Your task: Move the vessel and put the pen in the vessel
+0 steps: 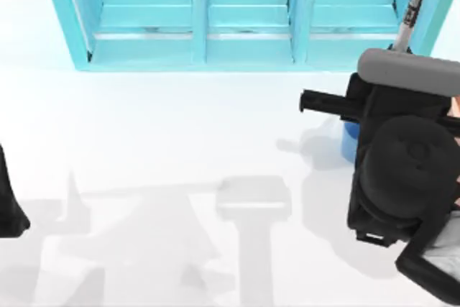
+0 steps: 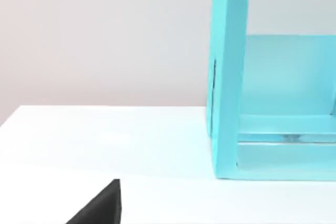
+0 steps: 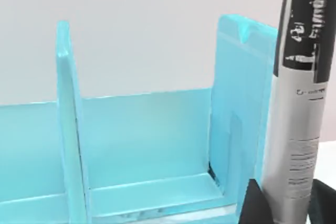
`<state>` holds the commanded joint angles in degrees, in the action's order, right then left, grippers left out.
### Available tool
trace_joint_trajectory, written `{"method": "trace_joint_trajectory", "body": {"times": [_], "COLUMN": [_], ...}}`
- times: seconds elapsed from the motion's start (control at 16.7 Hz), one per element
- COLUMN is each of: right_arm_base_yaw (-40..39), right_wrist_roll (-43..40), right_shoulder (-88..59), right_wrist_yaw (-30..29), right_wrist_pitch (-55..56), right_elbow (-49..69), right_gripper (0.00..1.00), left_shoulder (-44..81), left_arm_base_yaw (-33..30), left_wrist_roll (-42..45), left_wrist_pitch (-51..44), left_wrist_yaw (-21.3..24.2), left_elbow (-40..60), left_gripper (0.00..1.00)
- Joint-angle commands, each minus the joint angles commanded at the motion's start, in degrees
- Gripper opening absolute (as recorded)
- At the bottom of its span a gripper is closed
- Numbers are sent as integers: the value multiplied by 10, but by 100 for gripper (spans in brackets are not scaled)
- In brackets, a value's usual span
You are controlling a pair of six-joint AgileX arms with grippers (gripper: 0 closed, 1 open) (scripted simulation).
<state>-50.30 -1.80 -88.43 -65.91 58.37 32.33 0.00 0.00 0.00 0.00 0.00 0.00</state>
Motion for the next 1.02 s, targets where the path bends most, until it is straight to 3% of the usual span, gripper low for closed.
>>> {"method": "trace_joint_trajectory", "body": {"times": [1.02], "right_arm_base_yaw": [75], "right_wrist_roll": [6], "right_shoulder": [-75], "right_wrist_yaw": [74], "right_wrist_pitch": [43], "right_elbow": [29], "right_gripper": [0], "left_shoulder": [0], "left_arm_base_yaw": [0], "left_wrist_roll": [0], "left_wrist_pitch": [0], "left_wrist_yaw": [0], "left_elbow": [0], "left_gripper": [100]}}
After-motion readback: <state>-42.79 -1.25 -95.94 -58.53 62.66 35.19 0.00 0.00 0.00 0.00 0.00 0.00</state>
